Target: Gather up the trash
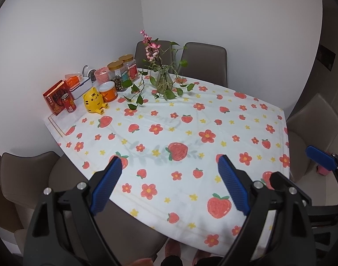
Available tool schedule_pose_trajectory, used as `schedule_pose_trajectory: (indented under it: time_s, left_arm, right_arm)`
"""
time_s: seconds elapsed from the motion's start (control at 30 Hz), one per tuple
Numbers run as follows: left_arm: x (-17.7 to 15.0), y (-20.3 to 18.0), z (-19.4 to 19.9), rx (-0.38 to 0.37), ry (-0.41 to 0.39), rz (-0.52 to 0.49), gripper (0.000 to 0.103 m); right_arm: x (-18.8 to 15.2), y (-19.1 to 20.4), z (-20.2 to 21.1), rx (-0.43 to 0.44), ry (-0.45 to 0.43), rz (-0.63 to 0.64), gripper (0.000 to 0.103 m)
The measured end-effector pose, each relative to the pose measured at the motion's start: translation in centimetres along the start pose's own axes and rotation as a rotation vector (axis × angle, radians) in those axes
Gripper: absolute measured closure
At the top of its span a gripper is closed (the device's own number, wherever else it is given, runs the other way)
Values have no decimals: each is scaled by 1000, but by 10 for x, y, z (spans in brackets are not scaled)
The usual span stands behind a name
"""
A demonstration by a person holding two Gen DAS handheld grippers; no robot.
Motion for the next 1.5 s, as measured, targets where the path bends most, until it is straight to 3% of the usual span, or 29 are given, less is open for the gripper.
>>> schedule_pose_trajectory:
  time_s: [0.33, 1.5]
  left_arm:
    - [-7, 9, -3, 16, 48, 29, 15]
    - [-8, 12, -4, 22, 50, 30, 15]
  right_arm:
    - [-2, 5, -4, 11, 17, 10, 19]
    - [-4, 9, -4, 14, 20, 15, 19]
Point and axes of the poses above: each gripper's, at about its wrist camera, not at the fingertips, and z roughly against the way its jaws point, y to its left, x to its top, the point moved 9 cm from there along -z, roughly the way its jaws point, and after that the axes turned 10 degrees about -y, right-handed, at the moved point
